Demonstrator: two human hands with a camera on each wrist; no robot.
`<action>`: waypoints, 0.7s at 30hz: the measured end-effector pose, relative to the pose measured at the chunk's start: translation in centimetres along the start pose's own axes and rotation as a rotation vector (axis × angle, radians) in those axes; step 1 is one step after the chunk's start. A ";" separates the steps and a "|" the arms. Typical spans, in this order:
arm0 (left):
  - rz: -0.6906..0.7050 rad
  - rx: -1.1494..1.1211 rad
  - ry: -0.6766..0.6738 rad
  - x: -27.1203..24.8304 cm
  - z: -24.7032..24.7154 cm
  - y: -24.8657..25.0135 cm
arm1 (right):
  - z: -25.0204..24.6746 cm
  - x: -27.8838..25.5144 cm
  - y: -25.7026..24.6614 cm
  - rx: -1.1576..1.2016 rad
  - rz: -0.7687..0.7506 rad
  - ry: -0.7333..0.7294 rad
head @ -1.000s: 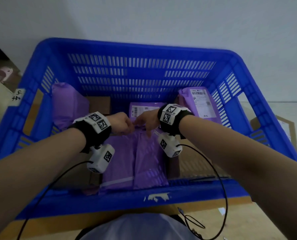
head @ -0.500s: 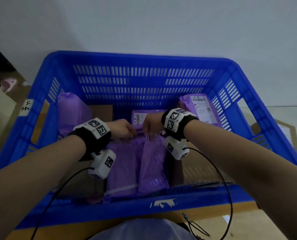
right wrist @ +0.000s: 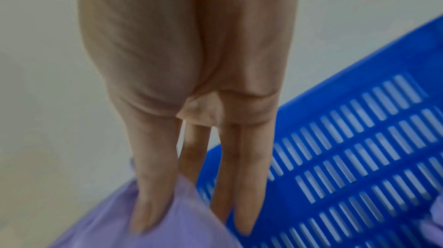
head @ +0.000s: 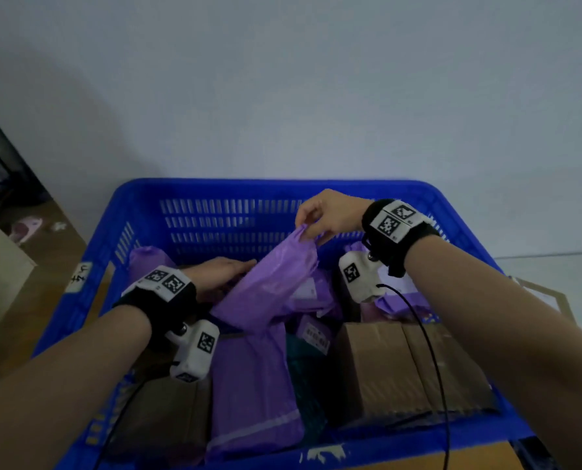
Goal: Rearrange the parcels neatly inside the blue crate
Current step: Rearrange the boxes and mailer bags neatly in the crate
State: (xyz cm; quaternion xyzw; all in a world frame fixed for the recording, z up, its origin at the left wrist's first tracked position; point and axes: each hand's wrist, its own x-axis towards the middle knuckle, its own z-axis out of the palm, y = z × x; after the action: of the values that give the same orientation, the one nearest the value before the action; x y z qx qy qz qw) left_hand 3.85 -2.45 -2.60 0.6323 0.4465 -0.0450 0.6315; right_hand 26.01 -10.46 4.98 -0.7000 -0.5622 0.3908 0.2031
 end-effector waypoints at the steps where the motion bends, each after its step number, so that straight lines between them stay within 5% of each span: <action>1: 0.025 -0.034 0.017 -0.3 -0.2 0.4 | -0.4 -0.2 0.0 0.056 -0.008 0.058; 4: 0.009 -0.359 -0.065 -1.0 -0.8 1.0 | -1.5 -0.5 0.2 0.218 -0.016 0.226; 6: 0.015 -0.557 -0.006 -0.4 -1.6 0.7 | -1.7 -0.6 0.4 0.308 -0.014 0.307; 12: 0.203 -0.492 0.140 -0.3 -3.1 0.6 | -1.8 -0.7 1.4 0.574 0.038 0.496; 17: 0.362 -0.332 0.379 -0.3 -2.6 0.8 | -1.2 -0.7 1.9 0.658 0.075 0.527; 21: 0.434 -0.391 0.418 -0.2 -2.7 1.0 | -1.0 -0.9 2.0 0.760 0.049 0.537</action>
State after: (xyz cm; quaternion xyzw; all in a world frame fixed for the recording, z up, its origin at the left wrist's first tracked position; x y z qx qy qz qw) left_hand 2.98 -0.08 -1.16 0.5749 0.4216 0.3069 0.6305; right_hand 27.95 -11.71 4.40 -0.6655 -0.2897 0.3787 0.5742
